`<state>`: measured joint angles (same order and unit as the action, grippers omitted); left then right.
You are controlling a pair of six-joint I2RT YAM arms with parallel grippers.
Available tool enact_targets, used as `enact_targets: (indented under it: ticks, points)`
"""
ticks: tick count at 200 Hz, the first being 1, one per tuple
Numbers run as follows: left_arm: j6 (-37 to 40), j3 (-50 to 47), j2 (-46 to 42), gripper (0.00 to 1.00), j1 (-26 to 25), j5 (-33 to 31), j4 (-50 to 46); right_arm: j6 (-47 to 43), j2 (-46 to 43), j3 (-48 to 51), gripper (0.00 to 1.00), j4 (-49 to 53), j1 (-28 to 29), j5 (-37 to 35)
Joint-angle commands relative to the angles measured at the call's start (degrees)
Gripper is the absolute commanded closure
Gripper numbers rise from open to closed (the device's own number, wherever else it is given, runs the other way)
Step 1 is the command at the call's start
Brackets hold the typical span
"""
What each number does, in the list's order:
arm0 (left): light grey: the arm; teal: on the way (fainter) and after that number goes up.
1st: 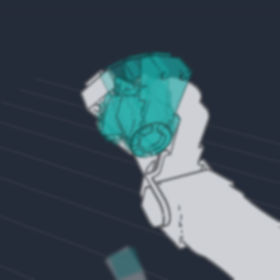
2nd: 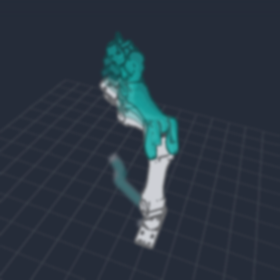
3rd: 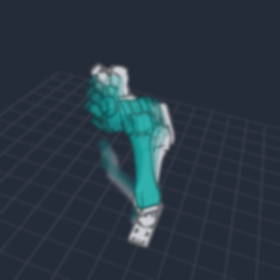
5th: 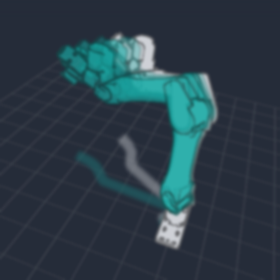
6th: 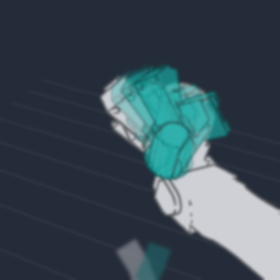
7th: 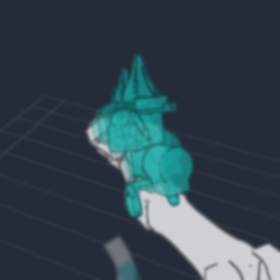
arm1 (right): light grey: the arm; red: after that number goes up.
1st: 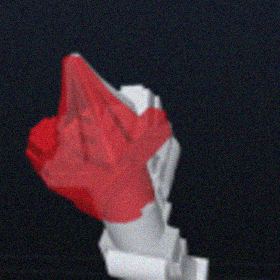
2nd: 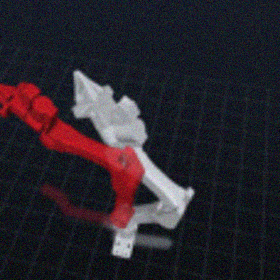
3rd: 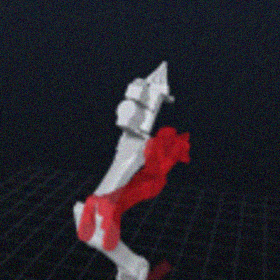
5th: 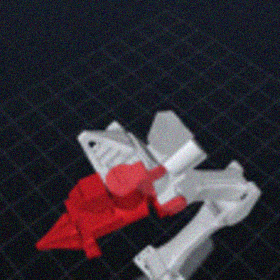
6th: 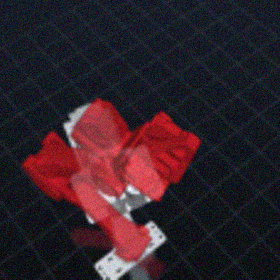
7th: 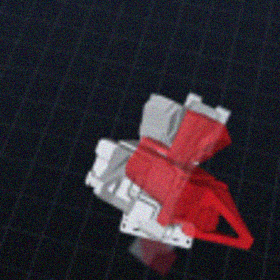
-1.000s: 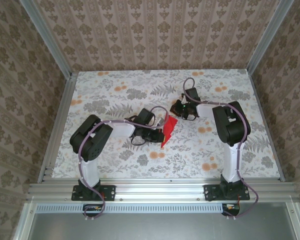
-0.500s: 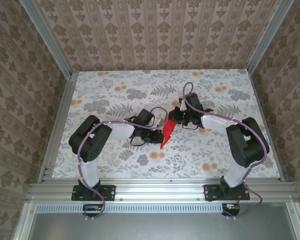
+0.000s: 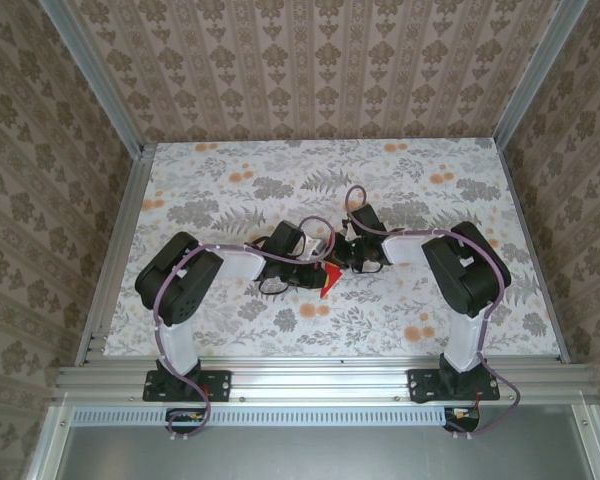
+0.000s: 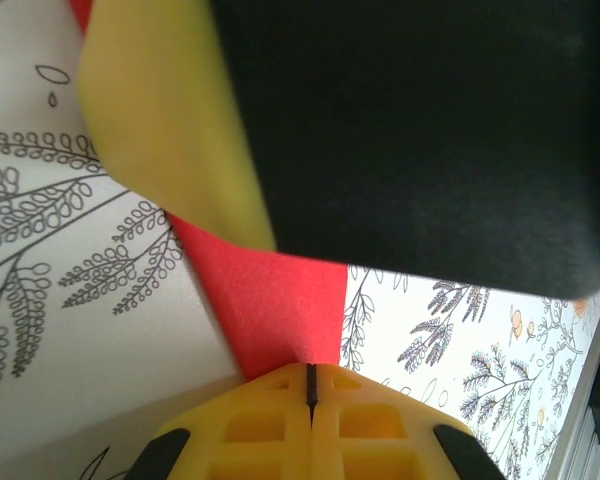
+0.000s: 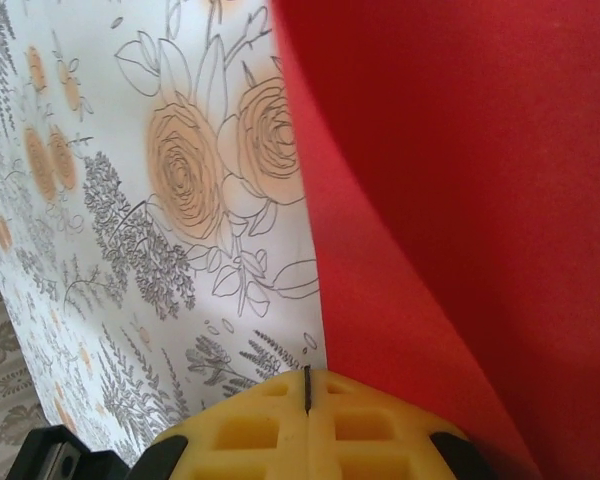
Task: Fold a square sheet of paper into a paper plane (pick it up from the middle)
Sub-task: Fold the wing for the fifth time at the center of the table, then turn over a paper plane at the center of the table.
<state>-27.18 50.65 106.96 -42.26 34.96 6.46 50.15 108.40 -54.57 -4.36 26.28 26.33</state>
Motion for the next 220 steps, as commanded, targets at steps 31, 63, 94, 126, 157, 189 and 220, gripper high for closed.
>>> enact_targets:
  ticks: [31,63,94,126,157,189,220]
  points:
    - [2.0,-3.5,1.9,1.0,0.6,-3.5,-5.4,1.6,4.3,-4.4,0.99,0.9,-1.9,-7.3]
    - [2.2,-4.9,1.6,1.0,0.4,-3.5,-5.7,2.3,5.9,-7.2,0.98,1.9,-4.0,-9.6]
    - [2.0,-5.9,1.6,1.0,0.3,-4.0,-5.9,1.3,8.9,-11.9,0.98,4.2,-5.3,-10.3]
    - [1.8,-6.4,1.1,1.0,0.2,-4.7,-6.1,0.9,12.2,-16.0,0.98,5.8,-6.5,-10.8]
    - [1.6,-6.6,0.9,1.0,0.2,-5.1,-6.2,0.7,13.6,-18.6,0.98,5.9,-8.3,-11.2]
    - [1.5,-4.9,-0.6,1.0,0.2,-5.3,-7.0,-1.4,10.9,-21.1,0.93,6.5,-9.8,-9.7]
    - [1.4,0.2,-5.4,0.87,0.2,-6.7,-9.2,-5.8,1.4,-19.7,0.78,10.2,-9.8,-10.8]
